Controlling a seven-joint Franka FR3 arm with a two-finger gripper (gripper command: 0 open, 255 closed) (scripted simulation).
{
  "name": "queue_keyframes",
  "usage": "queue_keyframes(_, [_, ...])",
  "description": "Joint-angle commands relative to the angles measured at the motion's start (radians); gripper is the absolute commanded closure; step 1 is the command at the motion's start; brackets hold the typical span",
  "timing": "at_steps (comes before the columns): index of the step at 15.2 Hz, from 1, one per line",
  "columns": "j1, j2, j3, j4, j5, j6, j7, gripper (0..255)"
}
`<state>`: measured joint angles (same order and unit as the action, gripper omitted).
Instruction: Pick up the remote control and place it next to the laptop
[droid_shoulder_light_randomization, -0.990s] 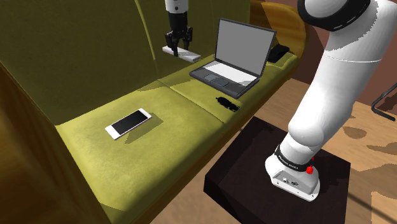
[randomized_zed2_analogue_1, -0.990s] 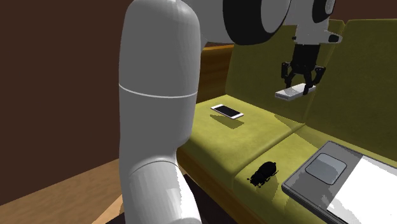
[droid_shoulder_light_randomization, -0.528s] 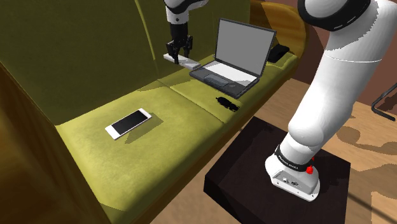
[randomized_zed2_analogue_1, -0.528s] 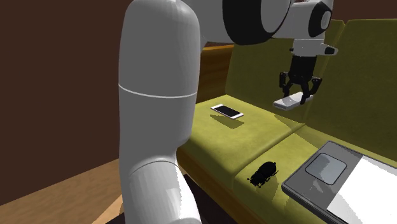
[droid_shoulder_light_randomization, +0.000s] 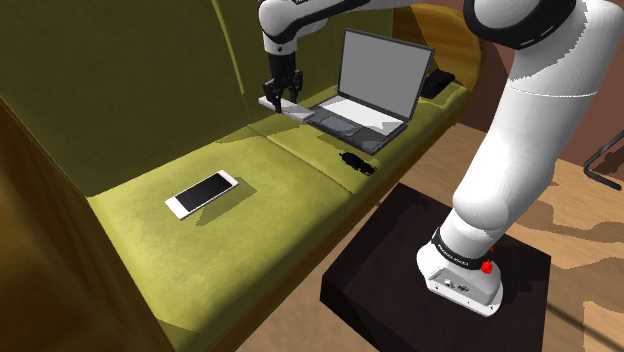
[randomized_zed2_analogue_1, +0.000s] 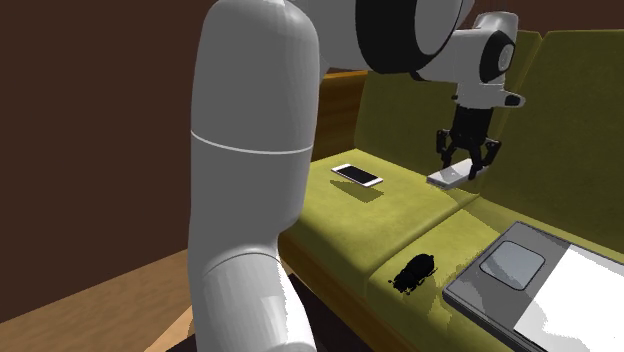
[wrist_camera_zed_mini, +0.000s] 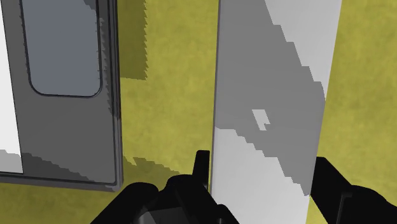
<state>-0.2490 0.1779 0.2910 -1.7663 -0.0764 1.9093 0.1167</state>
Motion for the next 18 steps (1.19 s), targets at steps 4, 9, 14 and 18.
queue_keyframes(4, [0.001, 0.015, -0.001, -0.050, -0.006, 0.065, 0.007, 255])
queue_keyframes(9, [0.002, 0.036, -0.003, -0.091, -0.015, 0.126, 0.013, 255])
queue_keyframes(14, [0.004, 0.062, -0.006, -0.127, -0.026, 0.186, 0.021, 255])
queue_keyframes(18, [0.006, 0.086, -0.008, -0.151, -0.036, 0.233, 0.029, 255])
